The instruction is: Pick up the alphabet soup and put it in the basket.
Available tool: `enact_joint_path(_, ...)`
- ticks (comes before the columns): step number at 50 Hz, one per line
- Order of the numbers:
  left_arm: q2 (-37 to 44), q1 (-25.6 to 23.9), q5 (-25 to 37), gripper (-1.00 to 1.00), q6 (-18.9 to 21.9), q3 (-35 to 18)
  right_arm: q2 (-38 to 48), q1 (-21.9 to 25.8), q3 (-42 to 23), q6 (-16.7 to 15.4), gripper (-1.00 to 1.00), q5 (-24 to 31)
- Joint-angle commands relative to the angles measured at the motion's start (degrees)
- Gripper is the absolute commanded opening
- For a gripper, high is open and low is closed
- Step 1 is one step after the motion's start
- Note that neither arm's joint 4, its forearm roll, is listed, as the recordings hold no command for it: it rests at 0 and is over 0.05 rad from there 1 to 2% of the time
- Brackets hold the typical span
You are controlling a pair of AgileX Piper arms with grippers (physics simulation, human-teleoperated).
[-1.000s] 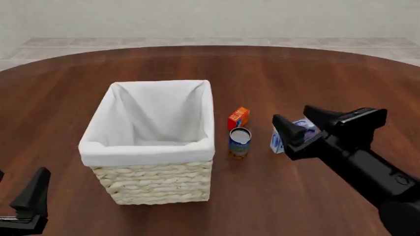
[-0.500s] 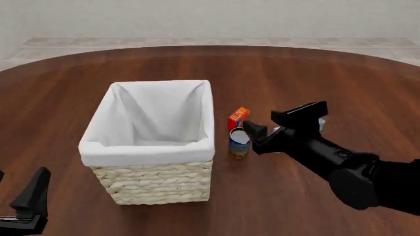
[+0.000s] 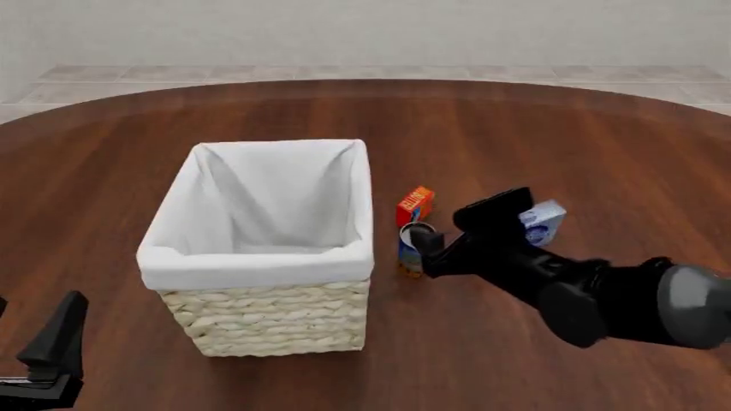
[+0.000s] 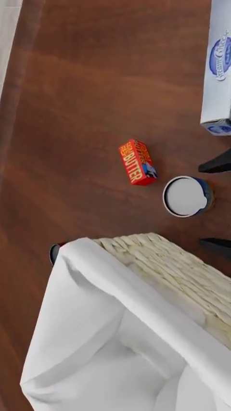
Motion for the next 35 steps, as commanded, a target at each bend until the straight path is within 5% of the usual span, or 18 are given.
enact_joint_path(1,0.00,0.00,0.00,1.00,0.00,0.00,3.74,-0.41,-1.46,-0.23,1.00,0.79)
enact_joint_path(35,0.00,0.00,0.00,1.00,0.00,0.00,10.54,-1.65,-7.68,-1.06,1.00,3.88)
